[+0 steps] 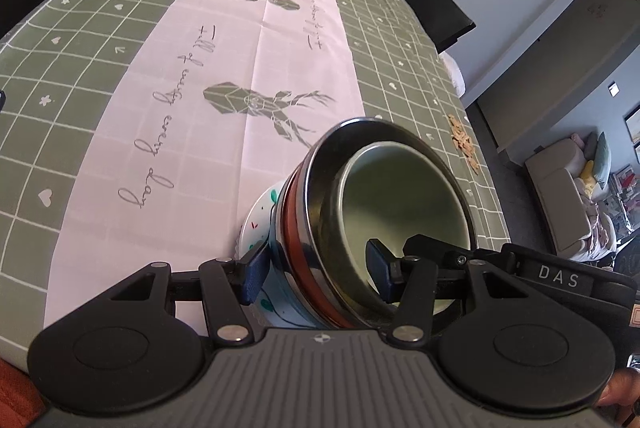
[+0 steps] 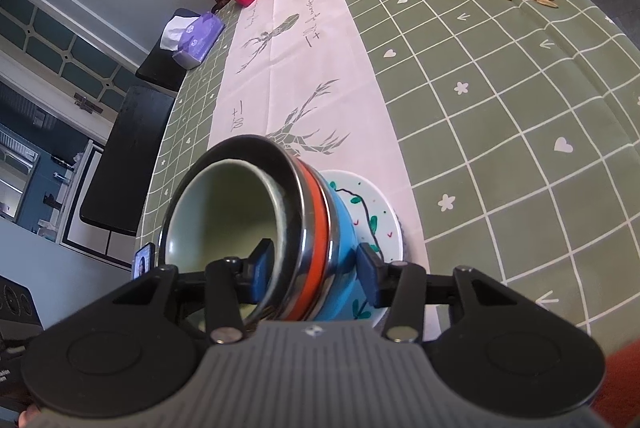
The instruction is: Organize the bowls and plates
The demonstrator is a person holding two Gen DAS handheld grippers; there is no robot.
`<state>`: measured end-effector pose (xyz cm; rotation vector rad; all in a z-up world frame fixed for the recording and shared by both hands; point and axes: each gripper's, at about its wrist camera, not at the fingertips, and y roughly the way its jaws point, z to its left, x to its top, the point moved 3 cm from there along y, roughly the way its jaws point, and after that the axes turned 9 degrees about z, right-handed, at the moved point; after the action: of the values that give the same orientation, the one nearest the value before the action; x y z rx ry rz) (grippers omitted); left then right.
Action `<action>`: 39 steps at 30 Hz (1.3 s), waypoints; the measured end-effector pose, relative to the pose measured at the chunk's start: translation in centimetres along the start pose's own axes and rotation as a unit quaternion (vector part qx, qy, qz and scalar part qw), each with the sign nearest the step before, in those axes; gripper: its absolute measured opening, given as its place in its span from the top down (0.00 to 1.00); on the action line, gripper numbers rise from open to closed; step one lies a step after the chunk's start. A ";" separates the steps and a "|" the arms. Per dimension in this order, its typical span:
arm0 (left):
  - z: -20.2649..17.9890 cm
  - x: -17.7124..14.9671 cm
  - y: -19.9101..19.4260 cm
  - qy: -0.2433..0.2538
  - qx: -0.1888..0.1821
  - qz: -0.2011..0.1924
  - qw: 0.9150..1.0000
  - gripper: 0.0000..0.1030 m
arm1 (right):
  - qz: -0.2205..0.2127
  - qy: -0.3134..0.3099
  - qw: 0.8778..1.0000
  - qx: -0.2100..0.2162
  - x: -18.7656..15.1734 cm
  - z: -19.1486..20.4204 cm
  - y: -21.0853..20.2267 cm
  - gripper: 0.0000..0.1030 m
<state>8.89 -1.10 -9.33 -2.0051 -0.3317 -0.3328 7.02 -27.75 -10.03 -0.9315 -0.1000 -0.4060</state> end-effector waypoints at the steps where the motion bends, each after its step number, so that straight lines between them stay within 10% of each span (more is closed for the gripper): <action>1: 0.0 0.1 -0.1 0.003 0.002 -0.003 1.000 0.34 | -0.002 -0.001 1.000 -0.001 0.1 0.0 0.0 0.51; 13: -1.0 1.3 -4.3 0.058 0.021 -0.108 0.992 0.23 | -0.056 -0.029 0.998 -0.006 0.4 0.8 -2.8 0.35; 26: -8.1 -3.6 -12.0 0.256 0.163 -0.317 0.898 0.11 | -0.235 -0.224 0.941 -0.095 -4.6 7.5 -11.1 0.12; 39: -8.4 -9.7 -12.0 0.265 0.147 -0.268 0.915 0.08 | -0.264 -0.230 0.929 -0.124 -12.2 6.2 -13.9 0.03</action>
<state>-5.32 -4.29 0.49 -1.4280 -0.5435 -1.0816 -8.92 -26.55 1.08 -1.2371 -0.7570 -0.7014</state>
